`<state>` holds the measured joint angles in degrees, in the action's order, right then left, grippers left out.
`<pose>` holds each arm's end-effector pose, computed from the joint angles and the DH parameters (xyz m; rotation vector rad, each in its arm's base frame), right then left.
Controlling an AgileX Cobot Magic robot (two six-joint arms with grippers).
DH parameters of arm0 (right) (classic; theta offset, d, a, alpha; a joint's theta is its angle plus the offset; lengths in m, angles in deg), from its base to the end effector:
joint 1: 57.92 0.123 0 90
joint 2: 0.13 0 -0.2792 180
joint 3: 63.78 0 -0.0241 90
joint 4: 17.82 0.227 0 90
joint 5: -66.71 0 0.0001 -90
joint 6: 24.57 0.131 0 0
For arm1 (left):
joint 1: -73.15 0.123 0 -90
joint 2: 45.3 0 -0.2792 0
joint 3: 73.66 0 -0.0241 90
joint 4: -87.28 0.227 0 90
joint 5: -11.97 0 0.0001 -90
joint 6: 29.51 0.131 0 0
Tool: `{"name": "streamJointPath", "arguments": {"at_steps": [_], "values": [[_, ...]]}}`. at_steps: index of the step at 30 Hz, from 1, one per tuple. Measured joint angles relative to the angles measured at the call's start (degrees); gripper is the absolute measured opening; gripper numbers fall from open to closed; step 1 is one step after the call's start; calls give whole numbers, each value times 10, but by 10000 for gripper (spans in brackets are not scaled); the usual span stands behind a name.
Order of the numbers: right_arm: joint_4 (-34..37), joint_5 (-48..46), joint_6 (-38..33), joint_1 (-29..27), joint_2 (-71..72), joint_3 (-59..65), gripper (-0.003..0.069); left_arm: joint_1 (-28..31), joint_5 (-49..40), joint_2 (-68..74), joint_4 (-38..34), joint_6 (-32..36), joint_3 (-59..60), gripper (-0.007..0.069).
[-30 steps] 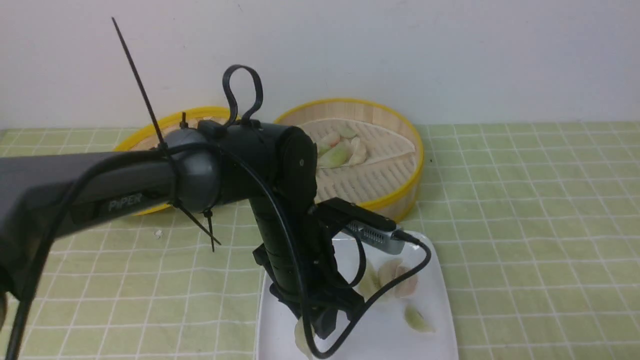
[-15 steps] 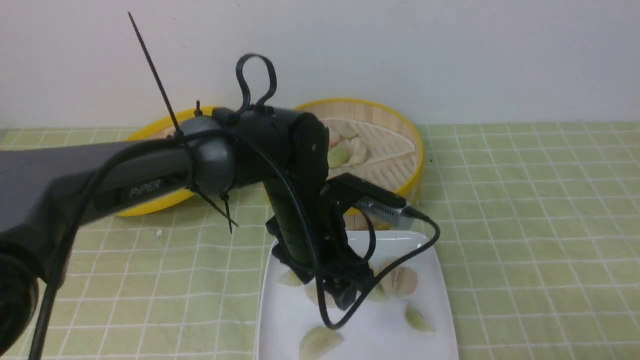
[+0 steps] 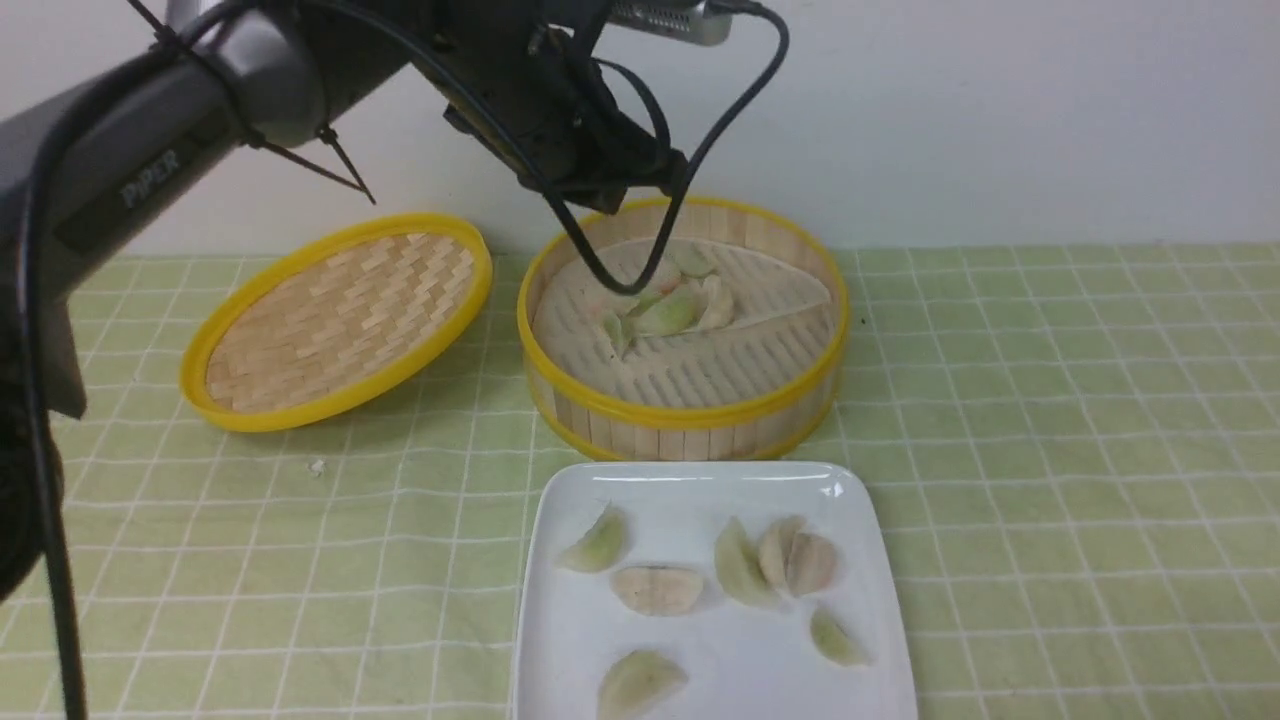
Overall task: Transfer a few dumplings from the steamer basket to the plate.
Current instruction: Use the left arm to grab a dumpling from the steamer
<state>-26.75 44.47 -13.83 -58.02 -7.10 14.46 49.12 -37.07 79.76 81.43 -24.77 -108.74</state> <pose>0.0719 -0.0078 0.1611 0.0824 1.8688 -0.0265 0.4281 -0.2019 0.2773 0.5609 2.3740 -0.2756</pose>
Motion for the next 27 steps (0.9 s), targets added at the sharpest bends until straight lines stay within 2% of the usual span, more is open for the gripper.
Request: {"name": "streamJointPath", "arguments": {"at_steps": [3,11,12,13,18,27], "values": [[0,0,0,0,0,0,-15,1,45,33,20,0,0,36],[0,0,0,0,0,0,-15,1,123,142,33,-42,1,328],[0,0,0,0,0,0,-15,1,124,144,33,-47,1,334],[0,0,0,0,0,0,-15,1,128,156,33,-57,1,375],[0,0,0,0,0,0,-15,1,132,172,33,-79,1,405],[0,0,0,0,0,0,-15,1,136,191,48,-85,1,393]]}}
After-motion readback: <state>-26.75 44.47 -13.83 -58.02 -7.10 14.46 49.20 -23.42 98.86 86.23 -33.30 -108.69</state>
